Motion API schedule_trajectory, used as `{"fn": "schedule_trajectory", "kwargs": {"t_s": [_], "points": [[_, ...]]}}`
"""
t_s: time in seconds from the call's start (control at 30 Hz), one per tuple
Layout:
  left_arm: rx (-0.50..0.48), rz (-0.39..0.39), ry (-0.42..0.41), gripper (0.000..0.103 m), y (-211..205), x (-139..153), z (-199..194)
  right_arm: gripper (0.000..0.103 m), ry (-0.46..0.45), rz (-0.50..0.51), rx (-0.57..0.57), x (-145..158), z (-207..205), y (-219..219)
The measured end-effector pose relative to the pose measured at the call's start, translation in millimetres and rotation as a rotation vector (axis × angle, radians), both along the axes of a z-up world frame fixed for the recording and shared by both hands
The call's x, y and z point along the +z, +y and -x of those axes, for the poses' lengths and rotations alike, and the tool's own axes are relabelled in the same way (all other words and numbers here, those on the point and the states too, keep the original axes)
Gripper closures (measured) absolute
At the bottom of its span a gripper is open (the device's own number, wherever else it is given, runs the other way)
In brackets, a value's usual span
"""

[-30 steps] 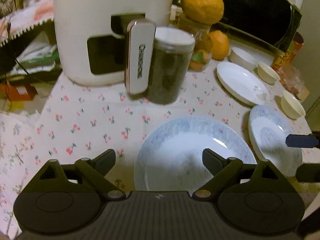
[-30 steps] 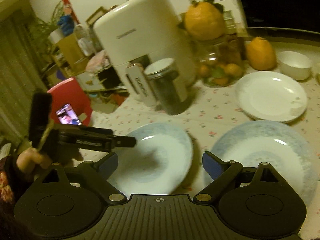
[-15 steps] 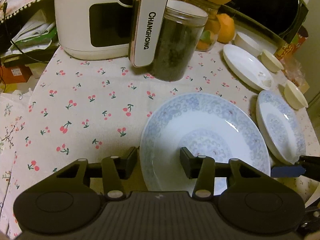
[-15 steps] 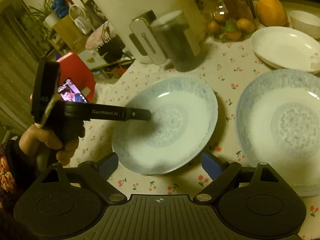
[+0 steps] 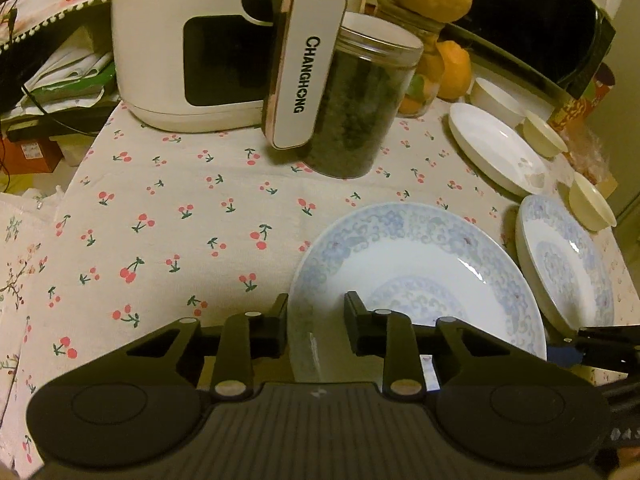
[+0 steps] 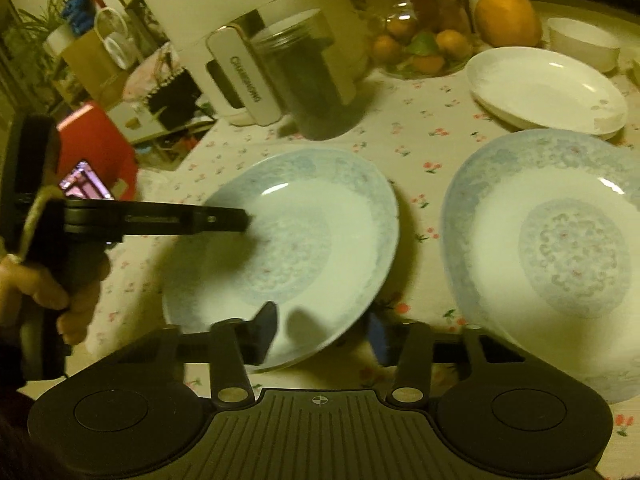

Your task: Organize plates and bowls

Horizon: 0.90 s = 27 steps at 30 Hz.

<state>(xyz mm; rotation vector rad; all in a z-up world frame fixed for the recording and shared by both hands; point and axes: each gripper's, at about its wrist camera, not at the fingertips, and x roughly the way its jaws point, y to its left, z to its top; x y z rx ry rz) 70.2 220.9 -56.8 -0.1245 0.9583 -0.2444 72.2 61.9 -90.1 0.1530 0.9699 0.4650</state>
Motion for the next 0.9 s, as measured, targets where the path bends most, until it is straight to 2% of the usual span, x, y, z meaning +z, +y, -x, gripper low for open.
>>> {"fn": "schedule_trajectory", "kwargs": {"t_s": [0.13,0.57,0.9], "points": [[0.002,0.012,-0.017,0.083,2.4,2.7,3.8,0.074,0.012,-0.005,-0.020,2.6,-5.4,-8.5],[0.005,0.108,-0.074,0.084,2.5,18.6,8.3,0.075,-0.099,-0.073,-0.056,37.1,-15.5,-30.3],[-0.027,0.122,-0.094,0.085,-11.8,24.9,7.8,0.075,-0.110,-0.084,-0.083,43.8,-18.2,-47.6]]}}
